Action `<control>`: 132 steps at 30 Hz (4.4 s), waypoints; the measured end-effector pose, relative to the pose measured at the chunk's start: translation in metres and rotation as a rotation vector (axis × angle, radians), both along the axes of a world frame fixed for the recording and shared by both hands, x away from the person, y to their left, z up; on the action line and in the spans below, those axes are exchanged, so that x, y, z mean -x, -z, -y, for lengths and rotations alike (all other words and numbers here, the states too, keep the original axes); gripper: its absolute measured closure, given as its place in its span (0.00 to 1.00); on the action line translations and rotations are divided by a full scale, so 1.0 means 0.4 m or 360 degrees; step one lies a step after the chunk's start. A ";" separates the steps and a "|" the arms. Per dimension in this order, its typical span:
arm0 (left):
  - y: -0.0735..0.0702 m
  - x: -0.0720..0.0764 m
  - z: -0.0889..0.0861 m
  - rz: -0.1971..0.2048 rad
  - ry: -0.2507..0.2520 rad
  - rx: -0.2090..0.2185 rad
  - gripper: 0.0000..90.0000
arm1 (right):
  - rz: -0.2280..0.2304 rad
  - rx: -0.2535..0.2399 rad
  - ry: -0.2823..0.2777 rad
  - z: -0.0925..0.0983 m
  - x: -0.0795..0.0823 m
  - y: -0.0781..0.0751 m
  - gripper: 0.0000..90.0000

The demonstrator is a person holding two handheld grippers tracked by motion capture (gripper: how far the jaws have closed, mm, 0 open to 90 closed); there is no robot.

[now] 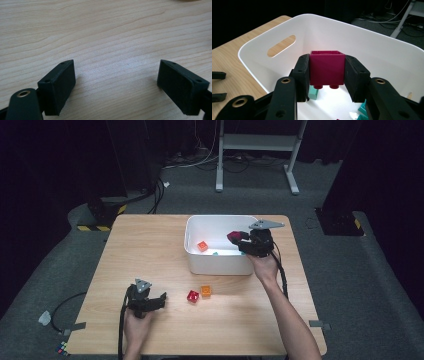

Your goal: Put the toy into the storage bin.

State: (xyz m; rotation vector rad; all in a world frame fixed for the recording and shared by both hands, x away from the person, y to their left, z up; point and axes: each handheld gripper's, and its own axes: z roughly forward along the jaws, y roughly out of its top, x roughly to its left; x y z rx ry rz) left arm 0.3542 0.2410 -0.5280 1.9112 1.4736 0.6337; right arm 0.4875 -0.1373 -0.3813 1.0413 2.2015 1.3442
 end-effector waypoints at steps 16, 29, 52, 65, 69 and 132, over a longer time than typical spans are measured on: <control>0.000 0.000 0.000 0.0002 0.0000 0.0002 0.17 | -0.0046 0.0077 0.0041 -0.016 -0.028 0.034 0.62; 0.000 0.000 0.000 0.0002 0.0003 0.0002 0.17 | -0.0048 0.0042 0.0040 -0.002 -0.017 0.023 0.55; 0.000 0.000 0.000 0.0003 0.0003 0.0001 0.17 | 0.0061 -0.0068 -0.0118 0.014 0.100 -0.015 0.53; 0.000 0.000 0.000 0.0003 0.0002 0.0001 0.17 | 0.0053 -0.0058 -0.0185 0.016 0.169 0.014 0.53; 0.000 0.000 0.000 0.0002 0.0003 0.0001 0.17 | 0.0043 -0.0050 -0.0202 0.013 0.188 0.028 0.52; 0.000 0.000 0.000 0.0003 0.0003 0.0001 0.17 | -0.0248 0.0100 -0.0287 -0.129 0.217 0.296 0.44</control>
